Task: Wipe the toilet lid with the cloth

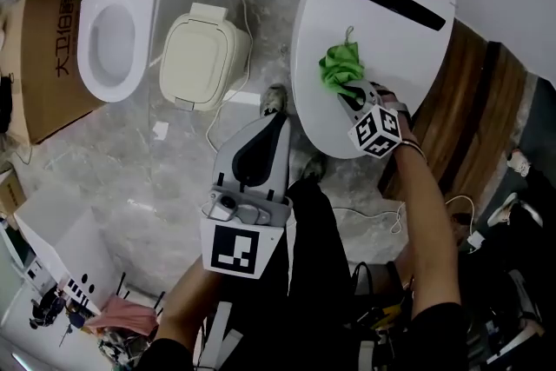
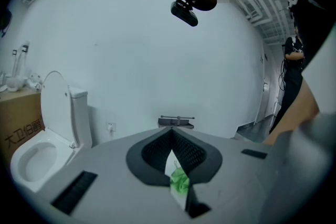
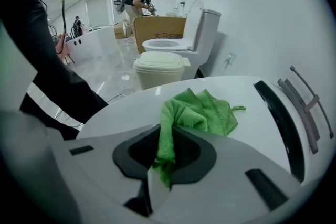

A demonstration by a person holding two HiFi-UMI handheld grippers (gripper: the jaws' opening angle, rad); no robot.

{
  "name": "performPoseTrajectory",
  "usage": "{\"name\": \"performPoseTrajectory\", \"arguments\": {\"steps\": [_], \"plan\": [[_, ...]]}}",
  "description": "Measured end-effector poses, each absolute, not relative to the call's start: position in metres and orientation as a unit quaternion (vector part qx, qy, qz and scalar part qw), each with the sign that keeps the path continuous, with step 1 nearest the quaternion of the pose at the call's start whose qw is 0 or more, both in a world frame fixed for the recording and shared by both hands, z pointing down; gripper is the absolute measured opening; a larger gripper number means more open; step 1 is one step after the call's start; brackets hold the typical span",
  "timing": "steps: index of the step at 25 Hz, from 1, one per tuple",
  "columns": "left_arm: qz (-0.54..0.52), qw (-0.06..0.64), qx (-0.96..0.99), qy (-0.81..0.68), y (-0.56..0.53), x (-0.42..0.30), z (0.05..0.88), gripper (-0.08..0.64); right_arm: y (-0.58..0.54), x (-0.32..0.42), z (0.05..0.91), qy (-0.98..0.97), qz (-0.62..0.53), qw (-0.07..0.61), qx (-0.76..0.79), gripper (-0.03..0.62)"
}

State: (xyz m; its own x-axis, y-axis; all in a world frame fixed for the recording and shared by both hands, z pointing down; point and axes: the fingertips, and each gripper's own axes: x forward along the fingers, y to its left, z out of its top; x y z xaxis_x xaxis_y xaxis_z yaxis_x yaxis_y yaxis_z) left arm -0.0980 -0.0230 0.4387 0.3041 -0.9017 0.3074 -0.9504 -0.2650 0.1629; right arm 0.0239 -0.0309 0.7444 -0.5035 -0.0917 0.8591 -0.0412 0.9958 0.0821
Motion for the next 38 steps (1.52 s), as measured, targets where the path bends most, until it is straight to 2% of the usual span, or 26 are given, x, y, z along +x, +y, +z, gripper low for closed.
{"name": "performPoseTrajectory", "arguments": {"steps": [14,18,20,25,29,33,35,38], "plan": [[0.061,0.169,0.768,-0.615,0.082,-0.040,0.435,0.009,0.164,0.106,0.774,-0.850,-0.014,0.526,-0.027,0.060],[0.061,0.170,0.773,-0.608,0.098,-0.020,0.427,0.009,0.208,0.145,0.790,-0.809,-0.002,0.586,-0.052,0.060],[0.066,0.169,0.779,-0.601,0.102,-0.011,0.424,0.009,0.235,0.163,0.792,-0.804,0.009,0.591,-0.063,0.060],[0.065,0.165,0.791,-0.586,0.093,0.007,0.417,0.009,0.236,0.194,0.758,-0.851,0.167,0.492,0.074,0.060],[0.064,0.166,0.799,-0.575,0.076,0.018,0.412,0.009,0.166,0.236,0.717,-0.822,0.350,0.319,0.315,0.060],[0.069,0.162,0.814,-0.553,0.048,0.031,0.415,0.009,0.080,0.281,0.680,-0.780,0.374,0.178,0.470,0.060],[0.070,0.162,0.820,-0.544,0.030,0.035,0.416,0.009,0.035,0.298,0.670,-0.763,0.362,0.151,0.514,0.060],[0.069,0.163,0.829,-0.531,0.004,0.039,0.416,0.009,-0.026,0.318,0.666,-0.732,0.364,0.147,0.557,0.060]]}}
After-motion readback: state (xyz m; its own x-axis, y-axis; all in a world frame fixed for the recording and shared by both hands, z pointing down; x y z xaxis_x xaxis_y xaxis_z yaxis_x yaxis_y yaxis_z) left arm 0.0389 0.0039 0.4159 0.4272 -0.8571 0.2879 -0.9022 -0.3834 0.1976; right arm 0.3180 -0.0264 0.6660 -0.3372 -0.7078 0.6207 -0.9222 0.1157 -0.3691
